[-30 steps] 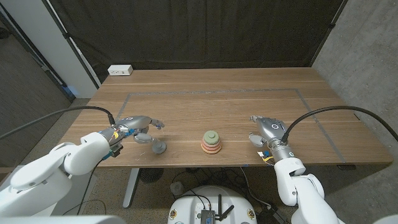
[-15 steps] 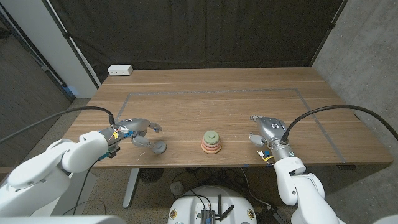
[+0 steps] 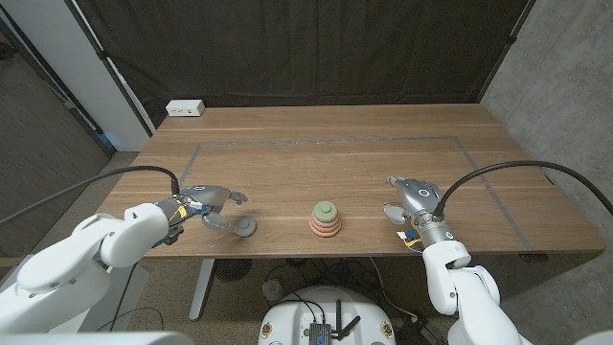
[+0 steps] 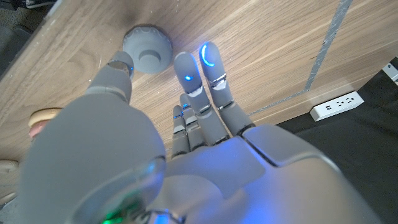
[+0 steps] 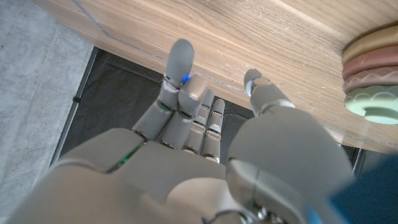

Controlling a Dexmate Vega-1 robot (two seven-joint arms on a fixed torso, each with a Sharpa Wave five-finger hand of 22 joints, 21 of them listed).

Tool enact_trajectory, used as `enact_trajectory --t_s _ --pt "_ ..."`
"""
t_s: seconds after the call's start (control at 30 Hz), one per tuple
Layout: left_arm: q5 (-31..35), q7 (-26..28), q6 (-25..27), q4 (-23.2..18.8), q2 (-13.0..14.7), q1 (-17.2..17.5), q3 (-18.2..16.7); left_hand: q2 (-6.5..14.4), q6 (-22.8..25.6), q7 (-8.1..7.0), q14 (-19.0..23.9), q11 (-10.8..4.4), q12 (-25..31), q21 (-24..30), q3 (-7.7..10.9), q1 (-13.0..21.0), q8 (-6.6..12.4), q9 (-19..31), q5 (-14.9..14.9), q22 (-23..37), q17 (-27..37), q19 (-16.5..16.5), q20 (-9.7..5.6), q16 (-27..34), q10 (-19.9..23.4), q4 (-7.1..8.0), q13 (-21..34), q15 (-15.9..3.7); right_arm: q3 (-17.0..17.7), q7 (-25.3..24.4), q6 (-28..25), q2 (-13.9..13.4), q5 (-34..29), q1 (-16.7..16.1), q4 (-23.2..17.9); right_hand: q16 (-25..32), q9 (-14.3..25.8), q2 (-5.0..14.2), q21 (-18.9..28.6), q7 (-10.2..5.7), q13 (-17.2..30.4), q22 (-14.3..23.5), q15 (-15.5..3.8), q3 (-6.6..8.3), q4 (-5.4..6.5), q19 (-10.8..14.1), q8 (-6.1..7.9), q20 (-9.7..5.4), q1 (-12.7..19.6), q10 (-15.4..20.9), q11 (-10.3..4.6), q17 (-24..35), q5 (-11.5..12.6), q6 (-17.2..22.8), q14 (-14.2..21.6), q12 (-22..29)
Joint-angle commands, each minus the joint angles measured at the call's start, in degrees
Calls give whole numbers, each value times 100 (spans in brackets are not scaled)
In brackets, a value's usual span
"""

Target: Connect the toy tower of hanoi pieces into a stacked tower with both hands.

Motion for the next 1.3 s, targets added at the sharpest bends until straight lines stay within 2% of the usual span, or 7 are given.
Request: enact_trajectory --t_s 0.03,0.6,1.3 --pt "556 -33 194 1 34 -45 268 -79 -55 0 -58 15 5 -14 -46 -24 26 6 -23 -2 4 -48 -792 1 -62 -1 8 -292 18 -5 3 43 -54 -69 -2 -13 14 31 -28 -4 15 9 -200 6 11 -4 18 -413 45 58 15 8 28 8 12 -16" --pt "592 315 434 174 86 -251 751 -112 -92 -3 -90 -5 59 -26 -112 -98 83 -11 -49 -47 1 -58 -792 13 -81 22 -33 -292 61 55 19 74 -150 -141 -40 -11 14 48 -35 -5 29 4 -200 1 14 -9 24 -413 41 57 2 27 40 19 29 -21" --pt "235 679 675 290 399 -412 1164 -82 3 -20 -89 -35 114 -13 -133 -108 146 -22 -59 -62 -5 -48 -795 30 31 21 -71 -292 135 55 99 93 -62 -168 -4 -67 13 65 -49 0 32 -3 -200 -12 17 -22 29 -412 33 86 8 2 54 31 -2 -24"
